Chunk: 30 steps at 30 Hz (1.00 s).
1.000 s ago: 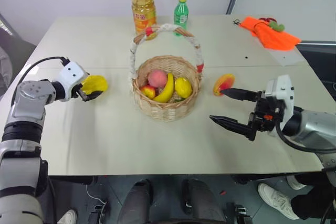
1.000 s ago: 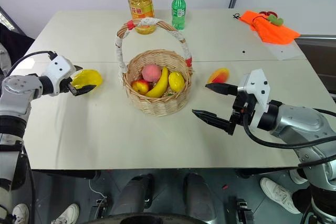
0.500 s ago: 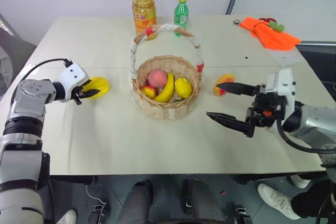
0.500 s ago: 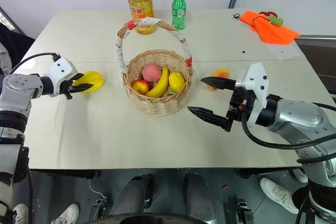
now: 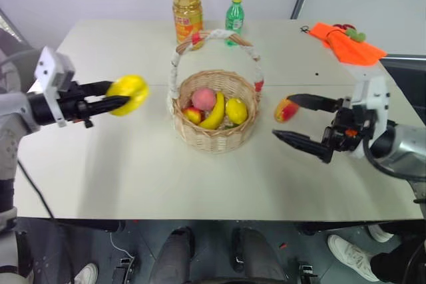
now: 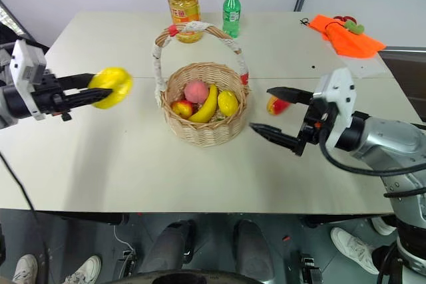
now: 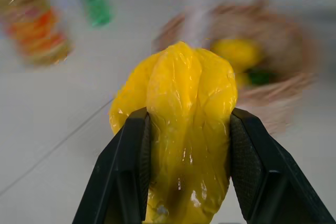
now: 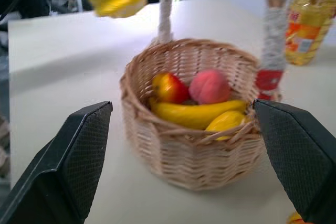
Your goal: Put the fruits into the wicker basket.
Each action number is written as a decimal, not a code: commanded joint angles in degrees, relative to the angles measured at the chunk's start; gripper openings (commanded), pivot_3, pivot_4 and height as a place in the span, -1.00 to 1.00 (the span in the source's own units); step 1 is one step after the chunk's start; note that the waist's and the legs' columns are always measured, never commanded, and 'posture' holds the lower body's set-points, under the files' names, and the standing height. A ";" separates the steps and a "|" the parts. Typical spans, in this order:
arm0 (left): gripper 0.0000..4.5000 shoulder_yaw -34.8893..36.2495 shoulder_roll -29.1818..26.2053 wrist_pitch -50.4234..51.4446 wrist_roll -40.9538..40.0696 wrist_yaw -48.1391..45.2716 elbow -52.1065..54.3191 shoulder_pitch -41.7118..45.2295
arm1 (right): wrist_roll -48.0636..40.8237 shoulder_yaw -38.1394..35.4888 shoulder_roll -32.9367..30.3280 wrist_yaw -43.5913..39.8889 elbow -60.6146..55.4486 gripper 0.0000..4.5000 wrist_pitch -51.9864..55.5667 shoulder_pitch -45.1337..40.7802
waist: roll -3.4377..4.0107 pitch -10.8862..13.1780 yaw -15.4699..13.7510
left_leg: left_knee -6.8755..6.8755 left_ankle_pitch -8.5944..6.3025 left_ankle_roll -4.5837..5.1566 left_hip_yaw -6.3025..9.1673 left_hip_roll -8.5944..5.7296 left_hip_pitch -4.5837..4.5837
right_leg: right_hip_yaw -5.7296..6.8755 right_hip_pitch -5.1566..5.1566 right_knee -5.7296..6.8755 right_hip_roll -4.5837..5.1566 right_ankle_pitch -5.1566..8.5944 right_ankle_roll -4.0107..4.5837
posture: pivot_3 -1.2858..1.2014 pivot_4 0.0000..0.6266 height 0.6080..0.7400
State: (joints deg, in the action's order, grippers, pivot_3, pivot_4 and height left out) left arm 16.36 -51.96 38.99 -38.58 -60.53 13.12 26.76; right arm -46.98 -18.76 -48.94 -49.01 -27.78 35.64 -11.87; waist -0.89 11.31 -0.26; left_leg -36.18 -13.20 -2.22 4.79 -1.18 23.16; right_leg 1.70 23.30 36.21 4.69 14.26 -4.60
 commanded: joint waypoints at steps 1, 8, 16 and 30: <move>-0.19 -3.89 4.00 5.18 -3.36 7.67 8.04 4.01 | 2.14 -1.41 0.63 -1.29 2.59 1.00 -2.97 1.80 | -0.01 0.00 -0.33 | -0.06 0.00 0.00 -0.07 0.00 0.01 | 0.01 -0.03 0.00 -0.03 -0.02 0.01 | 0.03 -0.52 1.00; -0.19 -18.55 13.45 3.17 7.28 16.22 4.61 13.09 | 5.32 -1.18 4.12 0.72 4.15 1.00 -6.12 5.35 | -0.02 0.00 0.08 | -0.10 0.01 0.02 -0.34 -0.14 -0.01 | -0.08 -0.02 0.01 -0.13 -0.22 -0.29 | 0.03 -0.52 1.00; 0.58 -20.31 18.10 -1.33 10.64 15.80 -0.08 12.66 | 15.69 4.09 10.20 14.69 8.85 1.00 -4.95 2.65 | -0.02 0.00 1.17 | -0.02 0.00 0.03 -0.31 -0.06 -0.01 | -0.07 0.12 0.10 -0.27 -0.23 -0.28 | 0.03 -0.52 1.00; 0.98 -4.32 9.68 -1.78 -0.10 7.75 4.27 -2.18 | 31.01 11.93 27.50 47.57 17.34 1.00 13.79 -17.85 | 0.04 0.00 0.79 | 0.00 0.03 -0.01 -0.29 -0.03 0.15 | -0.11 0.37 0.24 -0.25 -0.28 -0.18 | 0.03 -0.52 1.00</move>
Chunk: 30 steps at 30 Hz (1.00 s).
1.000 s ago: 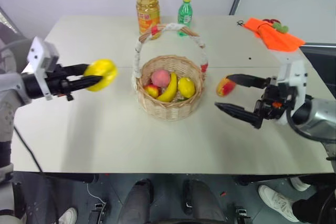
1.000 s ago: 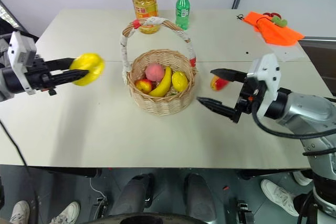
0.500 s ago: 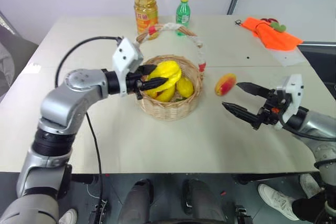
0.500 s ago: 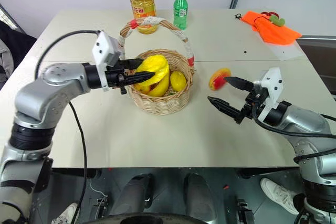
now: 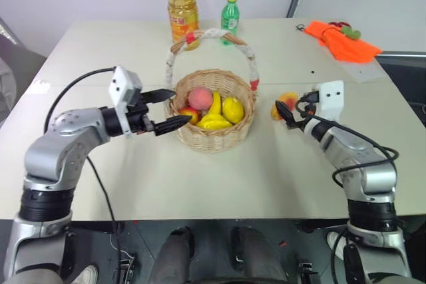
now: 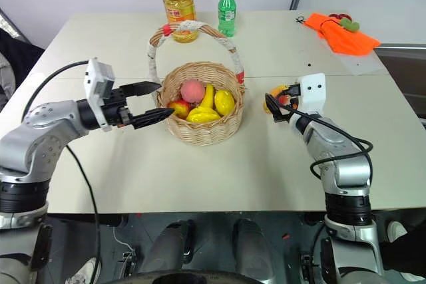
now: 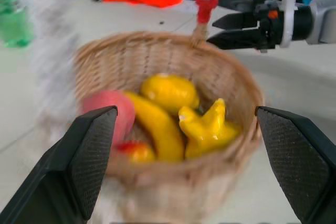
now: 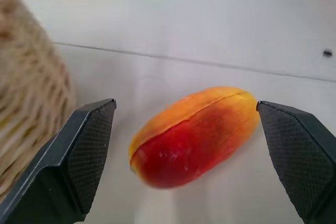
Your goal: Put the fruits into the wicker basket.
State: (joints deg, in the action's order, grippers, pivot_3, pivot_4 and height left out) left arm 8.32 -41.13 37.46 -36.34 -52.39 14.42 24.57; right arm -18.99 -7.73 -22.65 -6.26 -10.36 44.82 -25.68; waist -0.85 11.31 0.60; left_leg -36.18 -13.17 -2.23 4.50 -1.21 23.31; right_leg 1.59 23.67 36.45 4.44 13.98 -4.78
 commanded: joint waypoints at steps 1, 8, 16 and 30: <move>0.98 4.35 -1.28 -0.17 -2.92 -0.17 3.13 -0.02 | 3.67 0.47 2.30 6.68 0.88 1.00 6.03 -5.46 | 0.00 0.00 -0.05 | -0.03 0.01 -0.02 0.01 -0.01 0.00 | 0.00 -0.01 -0.01 0.00 0.00 0.00 | 0.03 -0.52 1.00; 0.98 4.87 -1.10 -0.13 -4.35 1.14 4.41 0.53 | 4.82 -6.18 9.66 16.25 6.58 1.00 17.26 -12.44 | 0.00 0.00 0.12 | -0.01 0.02 -0.02 -0.01 -0.05 0.00 | 0.00 -0.02 0.00 0.03 0.00 0.00 | 0.03 -0.52 1.00; 1.00 3.74 -0.15 -0.62 -4.37 1.89 4.29 1.17 | 5.66 -9.69 13.10 18.53 6.75 0.75 20.85 -13.29 | 0.00 0.00 0.39 | -0.01 0.02 -0.01 -0.07 -0.05 0.00 | -0.05 0.21 0.45 0.03 0.00 0.00 | 0.03 -0.52 1.00; 1.00 6.91 -0.58 -4.07 -4.08 -0.24 2.27 -5.21 | 6.51 4.02 -13.07 -10.78 -13.64 -0.37 5.30 3.65 | 0.02 0.01 0.04 | 0.02 0.02 0.01 -0.08 -0.04 0.05 | -0.10 0.37 0.57 -0.01 0.05 -0.01 | 0.03 -0.52 1.00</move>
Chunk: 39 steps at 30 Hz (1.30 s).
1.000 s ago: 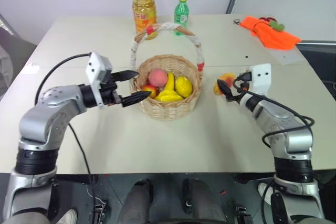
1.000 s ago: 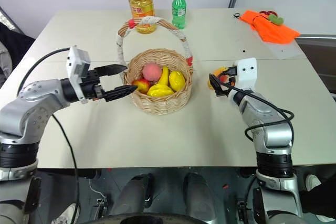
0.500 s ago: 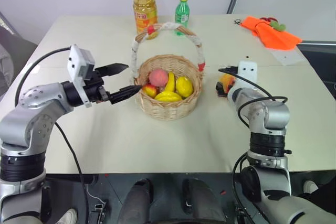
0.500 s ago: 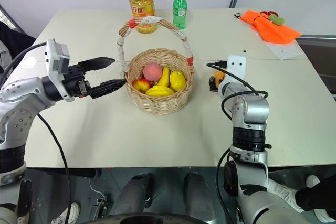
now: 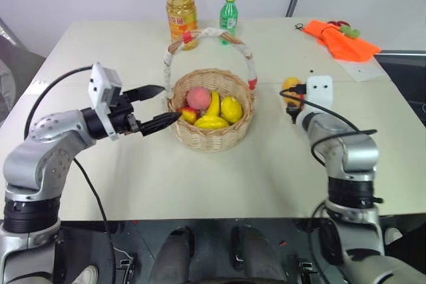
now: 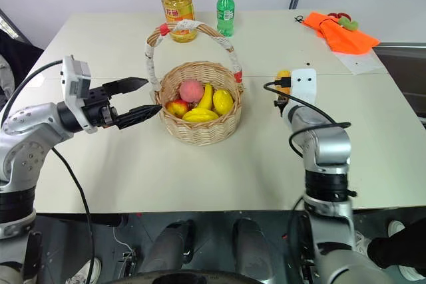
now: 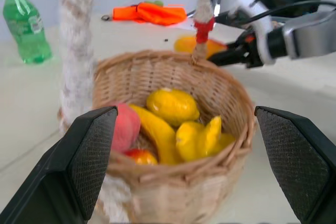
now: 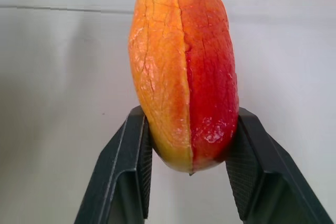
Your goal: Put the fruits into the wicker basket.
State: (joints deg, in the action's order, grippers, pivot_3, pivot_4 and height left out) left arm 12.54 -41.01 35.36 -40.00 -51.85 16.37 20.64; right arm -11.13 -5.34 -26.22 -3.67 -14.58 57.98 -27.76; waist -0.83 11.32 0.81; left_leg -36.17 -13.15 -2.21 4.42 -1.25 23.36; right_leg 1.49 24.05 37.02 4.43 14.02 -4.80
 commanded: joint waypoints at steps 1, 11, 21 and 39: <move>1.00 3.17 -0.81 -2.21 -0.40 -1.03 -0.22 -2.16 | -2.52 0.36 -14.51 -20.07 -12.47 -0.37 -12.03 10.39 | 0.00 0.00 -0.37 | 0.00 0.00 0.00 0.01 -0.02 0.03 | 0.00 0.00 -0.02 0.02 0.02 -0.03 | 0.03 -0.52 1.00; 1.00 3.40 -0.73 -4.07 0.42 -1.93 -4.14 -3.33 | -24.97 -12.81 -22.82 -42.15 -24.74 -0.37 -14.29 20.80 | -0.05 0.02 0.09 | -0.07 -0.04 0.06 -0.06 0.17 -0.35 | 0.00 -0.42 -0.19 -0.09 0.20 0.08 | 0.03 -0.52 1.00; 1.00 3.33 0.18 -3.57 -0.77 -0.84 -1.80 -4.26 | -18.65 11.62 -2.12 -16.31 -17.24 -0.37 -0.37 -5.61 | -0.10 0.00 0.29 | -0.01 -0.03 0.04 0.07 0.20 -0.23 | 0.00 -0.34 -0.38 -0.08 0.06 0.32 | 0.03 -0.52 1.00; 1.00 2.75 0.83 -1.97 -3.14 0.97 0.75 -4.44 | -27.30 -4.38 -9.28 -29.26 -26.10 0.98 -6.83 7.24 | -0.16 -0.04 -1.00 | 0.00 0.07 -0.13 -0.01 0.08 0.10 | 0.03 -0.01 -0.30 -0.02 -0.04 0.12 | 0.03 -0.52 1.00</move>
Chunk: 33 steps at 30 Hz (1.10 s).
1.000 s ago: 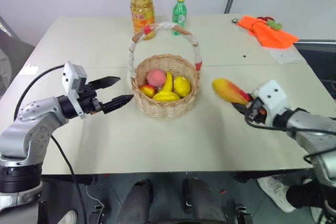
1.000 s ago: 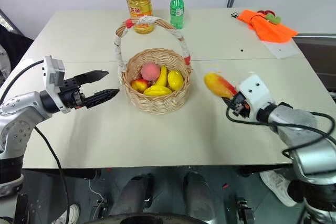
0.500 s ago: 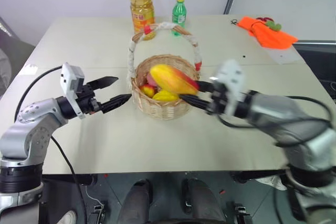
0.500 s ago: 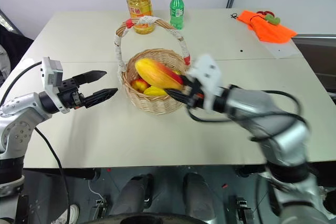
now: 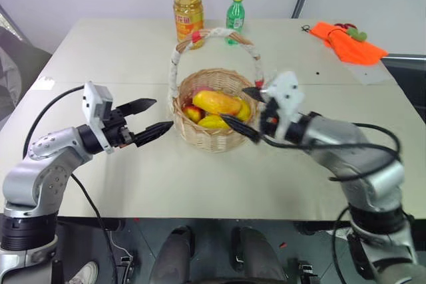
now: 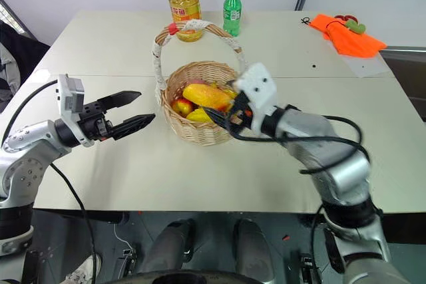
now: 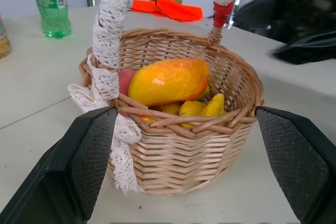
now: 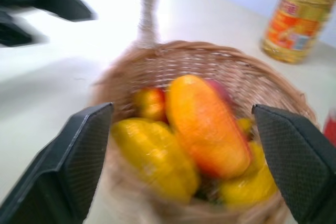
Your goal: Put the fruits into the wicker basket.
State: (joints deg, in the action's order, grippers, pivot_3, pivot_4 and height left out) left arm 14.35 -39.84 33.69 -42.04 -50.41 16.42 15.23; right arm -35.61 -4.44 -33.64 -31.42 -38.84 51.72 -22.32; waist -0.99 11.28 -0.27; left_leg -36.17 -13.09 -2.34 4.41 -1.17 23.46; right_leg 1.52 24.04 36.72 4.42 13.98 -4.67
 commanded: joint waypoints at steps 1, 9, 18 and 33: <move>1.00 0.83 -0.25 -0.38 -1.10 -0.67 0.39 1.18 | -1.90 -5.73 -2.16 -0.56 -0.85 0.98 -0.93 2.29 | 0.00 0.00 0.36 | -0.01 0.00 0.00 -0.02 0.01 -0.02 | 0.00 -0.01 0.00 -0.01 0.01 0.01 | 0.03 -0.52 1.00; 1.00 1.09 3.43 -1.96 -2.22 -1.23 -1.64 2.46 | 10.99 2.28 8.81 10.96 15.59 0.98 -10.04 -6.16 | -0.01 -0.01 1.23 | -0.03 0.01 0.00 0.00 0.18 -0.18 | -0.14 0.02 0.21 -0.33 -0.04 0.34 | 0.03 -0.52 1.00; 1.00 3.34 3.93 -1.58 -3.90 0.99 0.78 -0.54 | 11.97 -0.38 15.29 13.43 24.23 -0.08 -15.14 -10.05 | 0.00 -0.01 1.01 | 0.00 0.01 0.00 0.02 0.40 -0.09 | -0.18 0.15 0.28 -0.52 -0.11 0.23 | 0.03 -0.52 1.00; 1.00 1.78 4.23 -2.27 -3.17 0.66 -1.32 2.21 | 15.51 -18.74 4.35 19.43 25.87 -0.99 -19.37 -5.07 | 0.02 0.01 0.90 | -0.02 0.01 0.00 -0.14 0.64 -0.09 | -0.27 0.19 0.25 -0.76 -0.11 0.36 | 0.03 -0.52 1.00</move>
State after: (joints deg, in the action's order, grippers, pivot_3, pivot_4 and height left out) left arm 16.10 -35.53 32.80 -45.21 -49.34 14.55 16.35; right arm -22.11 -19.44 -27.84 -14.12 -13.77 35.21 -27.21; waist -0.97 11.29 0.64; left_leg -36.18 -13.08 -2.34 4.26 -0.53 23.36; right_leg 1.24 24.23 36.97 3.64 13.87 -4.31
